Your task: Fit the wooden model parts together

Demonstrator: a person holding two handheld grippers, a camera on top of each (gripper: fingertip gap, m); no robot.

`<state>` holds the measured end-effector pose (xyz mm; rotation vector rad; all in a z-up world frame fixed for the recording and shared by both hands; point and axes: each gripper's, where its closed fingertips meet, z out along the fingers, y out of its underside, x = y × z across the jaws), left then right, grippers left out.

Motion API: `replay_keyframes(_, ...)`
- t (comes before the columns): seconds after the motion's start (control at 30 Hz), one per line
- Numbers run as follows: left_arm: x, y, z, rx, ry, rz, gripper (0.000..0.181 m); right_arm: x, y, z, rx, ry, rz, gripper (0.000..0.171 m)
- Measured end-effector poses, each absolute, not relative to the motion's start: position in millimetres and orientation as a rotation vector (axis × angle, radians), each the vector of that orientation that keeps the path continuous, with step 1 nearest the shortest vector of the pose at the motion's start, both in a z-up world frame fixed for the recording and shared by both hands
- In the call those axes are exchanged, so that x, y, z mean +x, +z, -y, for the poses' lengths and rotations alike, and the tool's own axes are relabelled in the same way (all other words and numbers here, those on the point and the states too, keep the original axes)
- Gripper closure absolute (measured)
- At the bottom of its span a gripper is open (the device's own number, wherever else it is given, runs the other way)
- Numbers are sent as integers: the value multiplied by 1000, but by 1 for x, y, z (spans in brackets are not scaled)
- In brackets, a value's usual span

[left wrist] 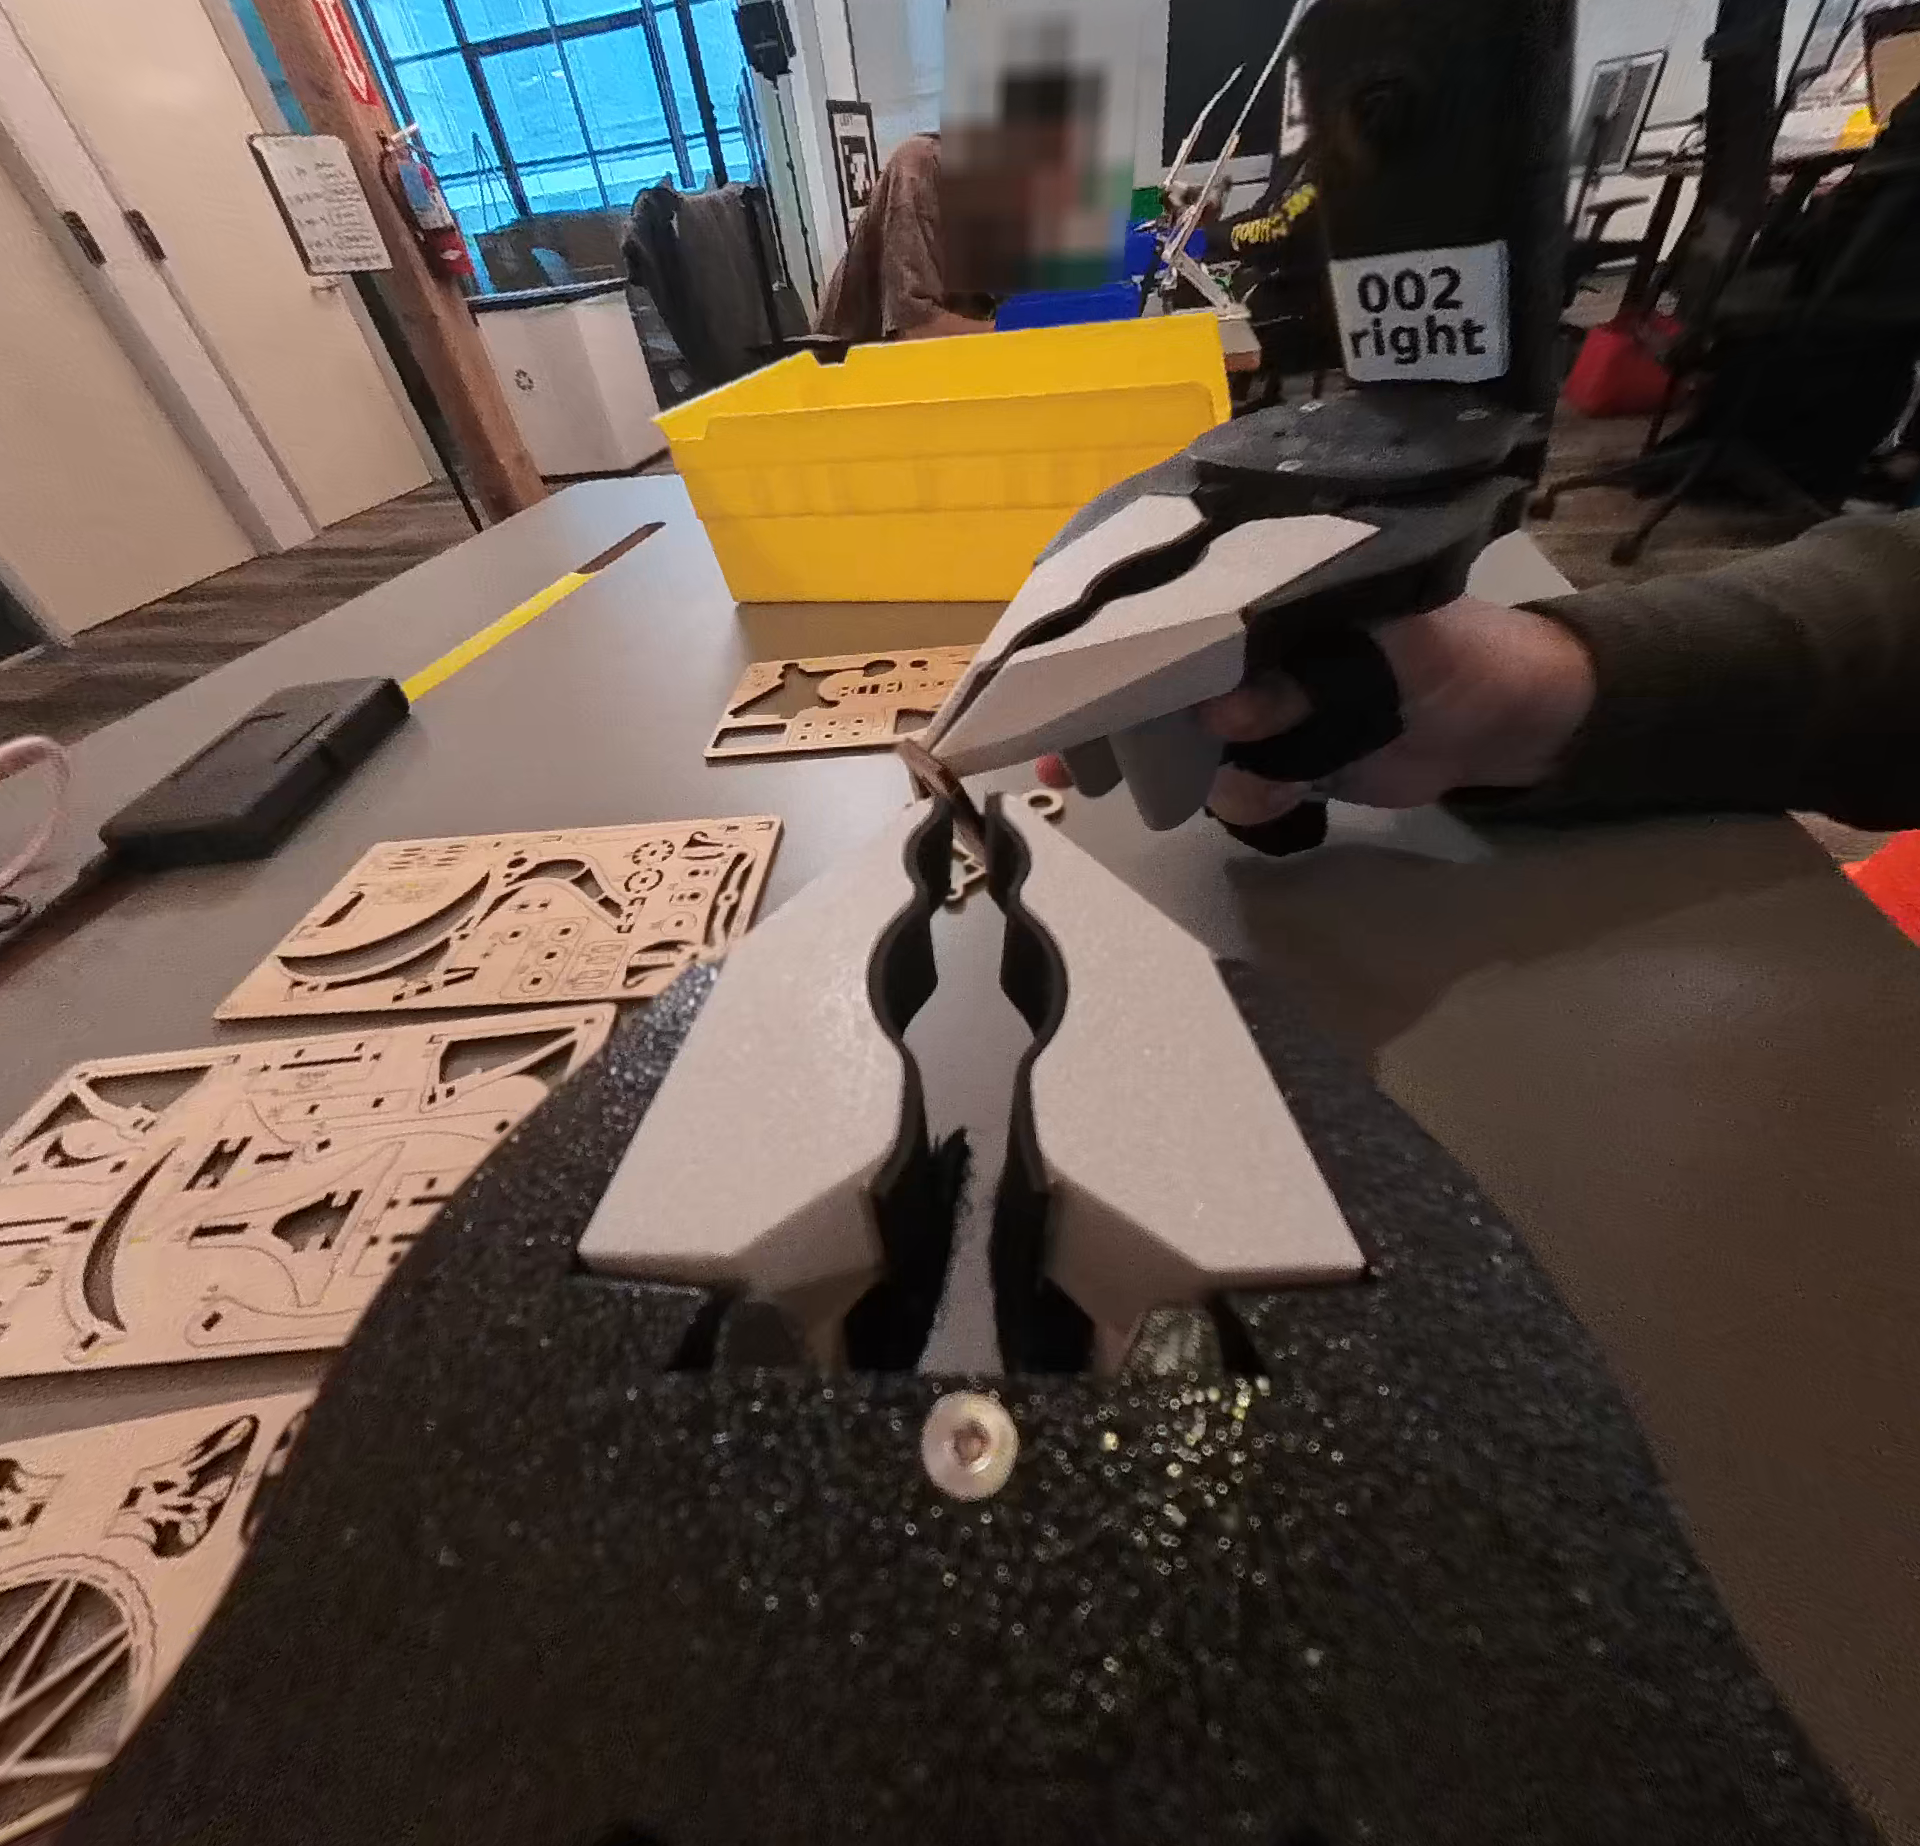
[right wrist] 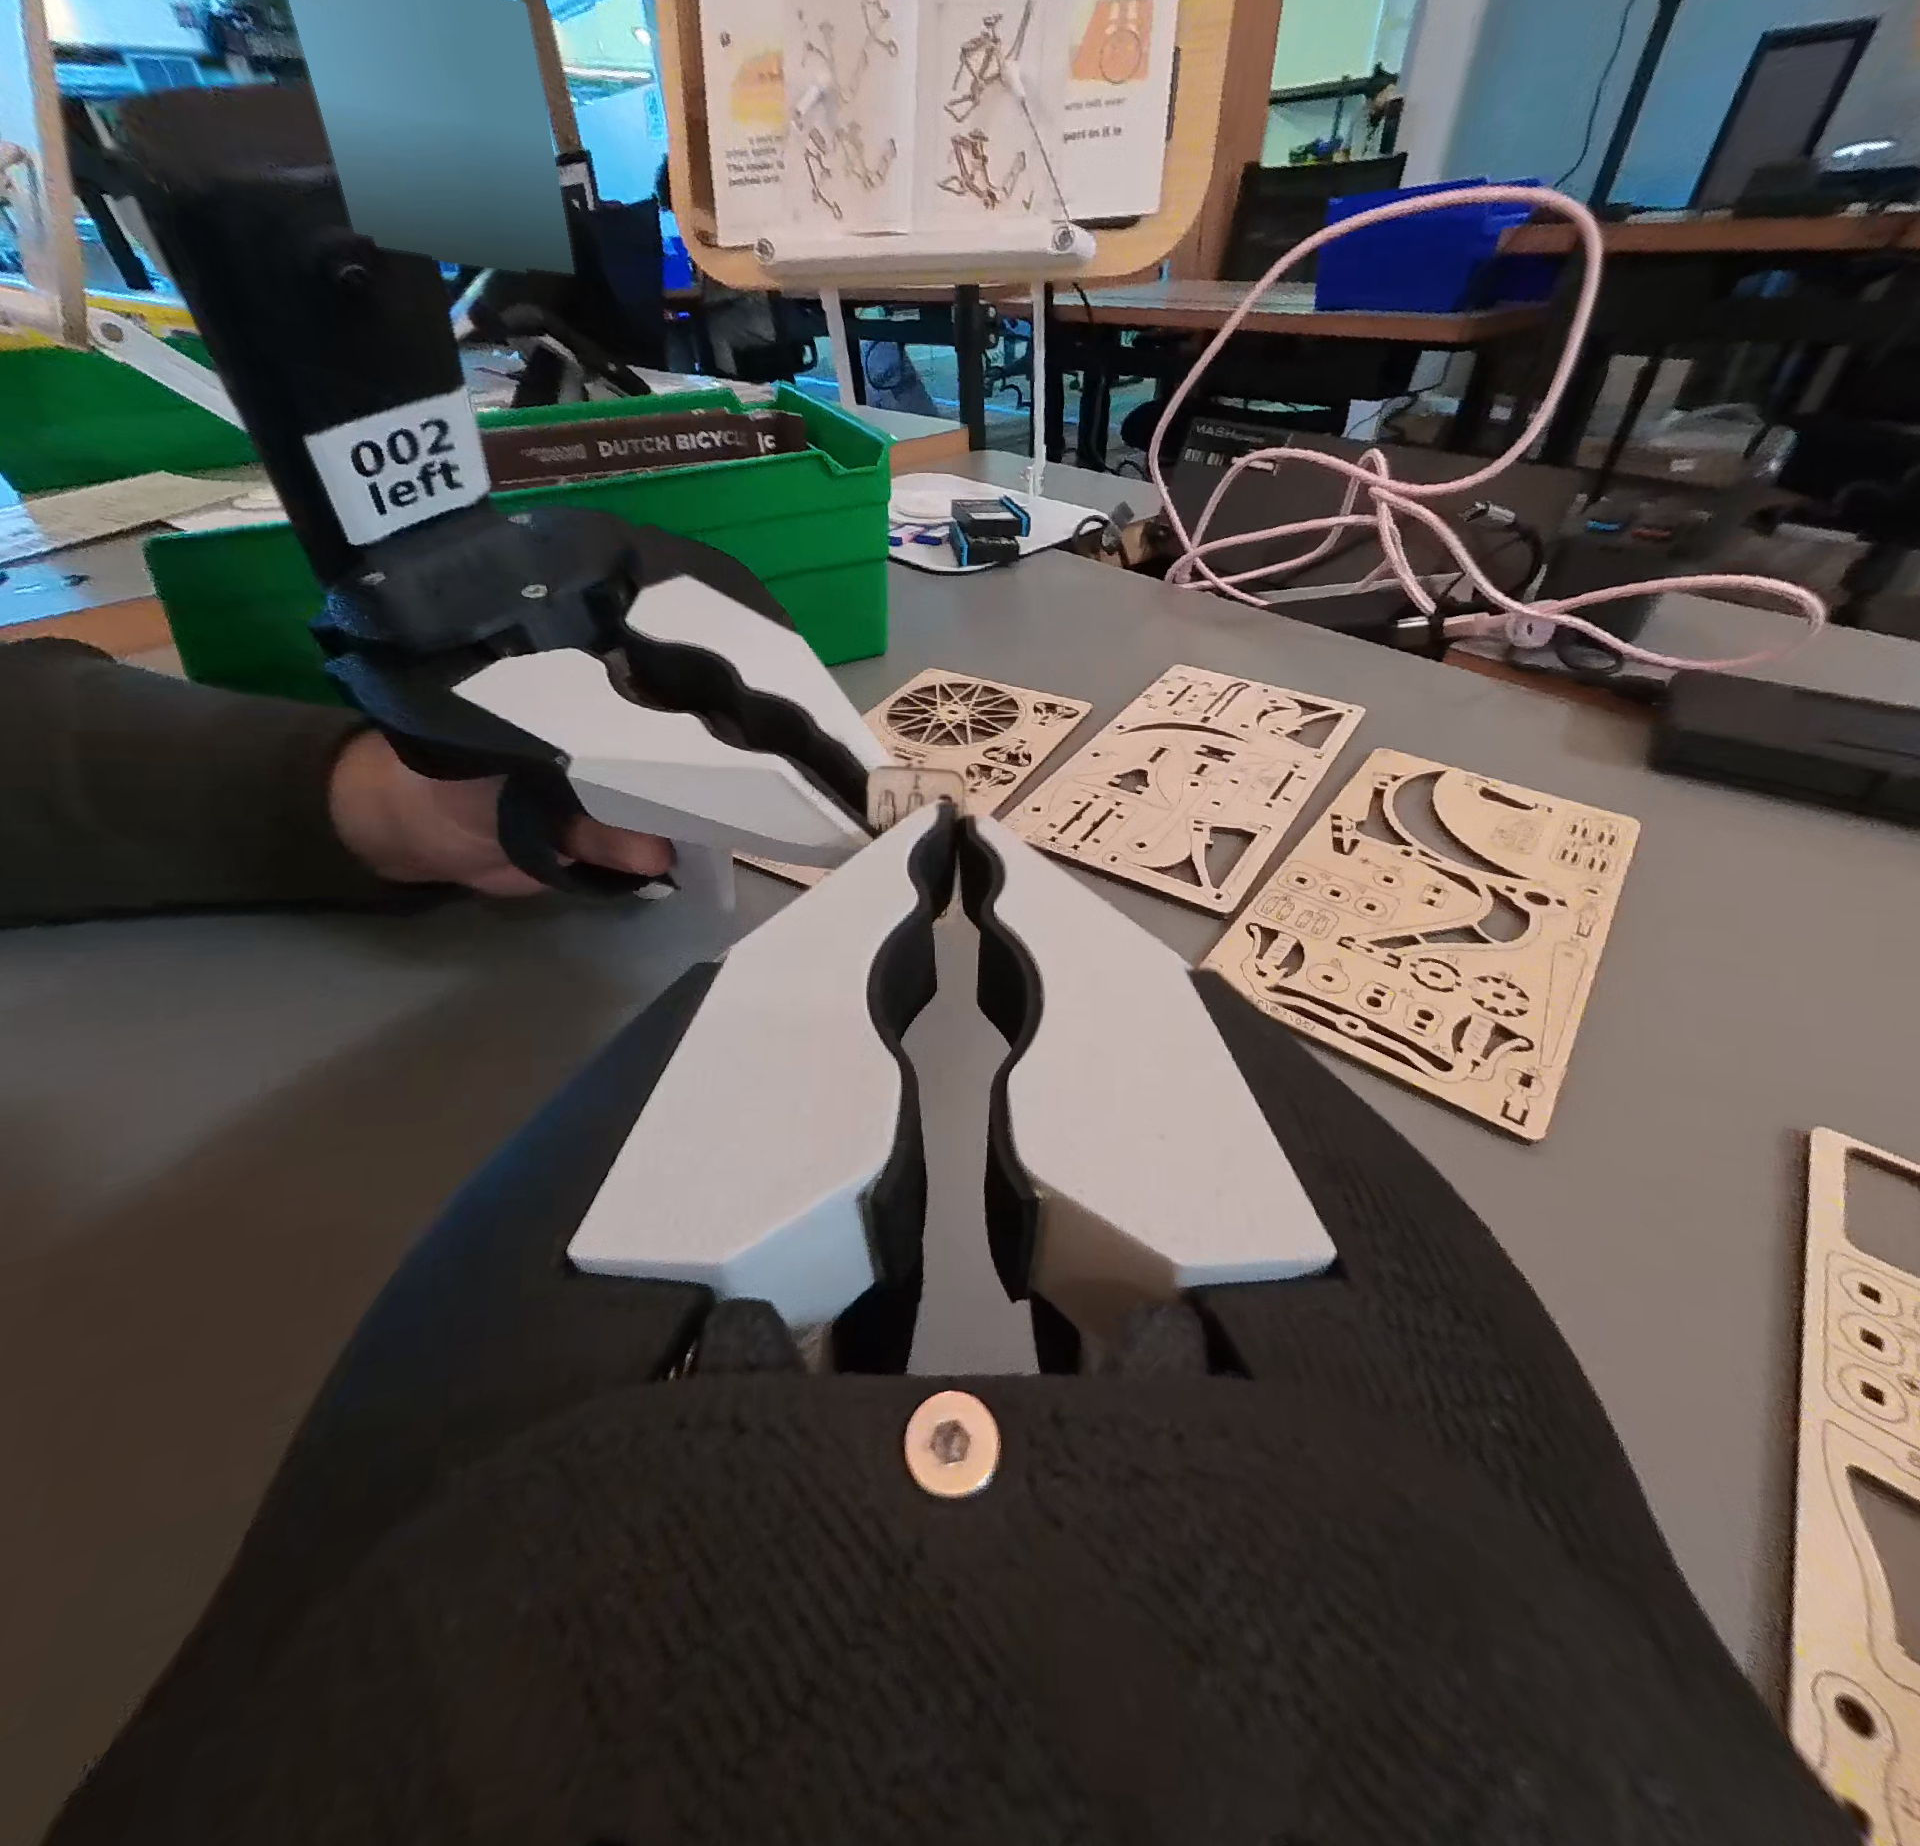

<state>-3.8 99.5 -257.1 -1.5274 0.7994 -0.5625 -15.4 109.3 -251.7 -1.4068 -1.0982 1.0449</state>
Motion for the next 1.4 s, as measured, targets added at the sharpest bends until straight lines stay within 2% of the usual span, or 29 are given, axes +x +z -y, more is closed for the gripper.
replay_keyframes(0.13,-12,-256,-103,-1527,-642,-751,180,-15,-246,-107,-1389,1213,1054,169)
replay_keyframes(0.2,-16,-253,-104,-1525,-680,-716,180,-14,-242,-104,-1369,1289,1052,158)
replay_keyframes(0.3,-16,-251,-103,-1524,-742,-699,180,-16,-246,-99,-1366,1289,1102,152)
replay_keyframes(0.47,-7,-252,-94,-1510,-811,-765,180,-18,-246,-98,-1366,1296,1094,156)
replay_keyframes(0.57,-5,-252,-92,-1508,-840,-778,181,-17,-243,-95,-1349,1334,1094,165)
replay_keyframes(0.83,-3,-247,-88,-1482,-925,-771,180,-15,-239,-91,-1338,1391,1099,167)
replay_keyframes(0.97,0,-248,-84,-1490,-990,-793,174,-14,-239,-91,-1336,1392,1101,167)
replay_keyframes(1.0,0,-250,-84,-1504,-994,-792,179,-14,-238,-90,-1335,1392,1107,167)
replay_keyframes(1.4,1,-254,-90,-1553,-707,-830,178,-13,-245,-97,-1334,1085,1181,167)
